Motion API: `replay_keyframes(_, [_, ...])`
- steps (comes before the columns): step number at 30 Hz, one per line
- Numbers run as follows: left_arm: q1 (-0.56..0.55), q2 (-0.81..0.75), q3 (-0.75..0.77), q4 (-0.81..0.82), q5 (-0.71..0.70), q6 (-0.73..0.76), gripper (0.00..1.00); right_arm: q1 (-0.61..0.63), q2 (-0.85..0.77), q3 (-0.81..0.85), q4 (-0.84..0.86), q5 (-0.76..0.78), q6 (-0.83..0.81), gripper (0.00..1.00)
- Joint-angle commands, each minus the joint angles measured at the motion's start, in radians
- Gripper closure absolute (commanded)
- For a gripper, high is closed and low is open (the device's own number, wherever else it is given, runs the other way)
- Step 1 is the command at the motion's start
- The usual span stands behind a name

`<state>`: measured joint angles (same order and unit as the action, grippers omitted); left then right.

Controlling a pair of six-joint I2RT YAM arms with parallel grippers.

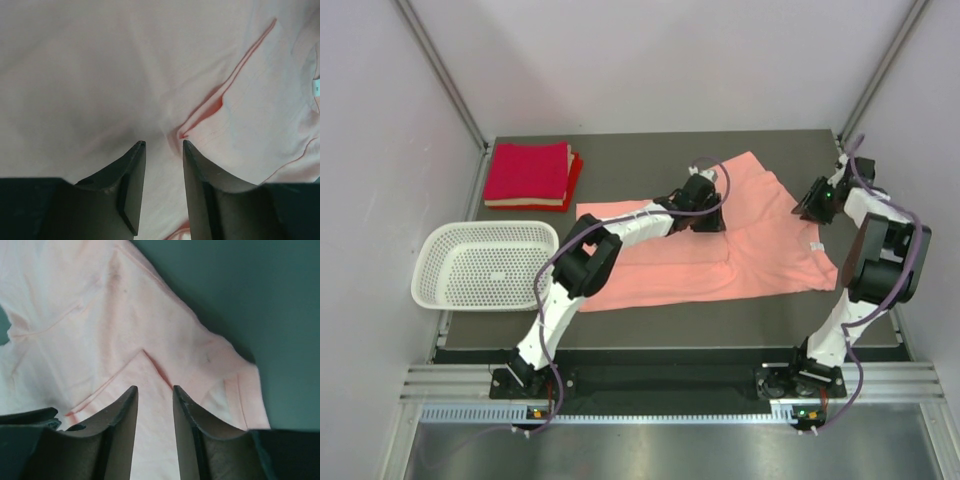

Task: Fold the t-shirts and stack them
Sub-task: Fold the tshirt

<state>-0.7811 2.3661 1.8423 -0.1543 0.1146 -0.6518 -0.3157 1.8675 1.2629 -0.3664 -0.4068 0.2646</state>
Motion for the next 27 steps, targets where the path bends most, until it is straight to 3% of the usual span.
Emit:
replay_keyframes(1, [0.008,-0.11,0.064,-0.071,-0.058,0.01,0.59,0.013,-0.128,0.081,-0.172,0.219,0.163,0.65])
replay_keyframes(4, [0.008,-0.157,0.06,-0.138,-0.098,0.032,0.56,0.017,-0.156,0.131,-0.414,0.472,0.316,0.66])
replay_keyframes(7, [0.008,-0.231,0.015,-0.195,-0.139,0.055,0.55,0.015,-0.183,0.116,-0.534,0.593,0.378,0.68])
replay_keyframes(20, [0.009,-0.643,-0.541,-0.354,-0.227,-0.029,0.54,-0.084,-0.231,-0.114,-0.53,0.733,0.401,0.78])
replay_keyframes(27, [0.017,-0.69,-0.761,-0.324,-0.279,-0.106,0.54,-0.151,-0.217,-0.204,-0.407,0.706,0.371,0.8])
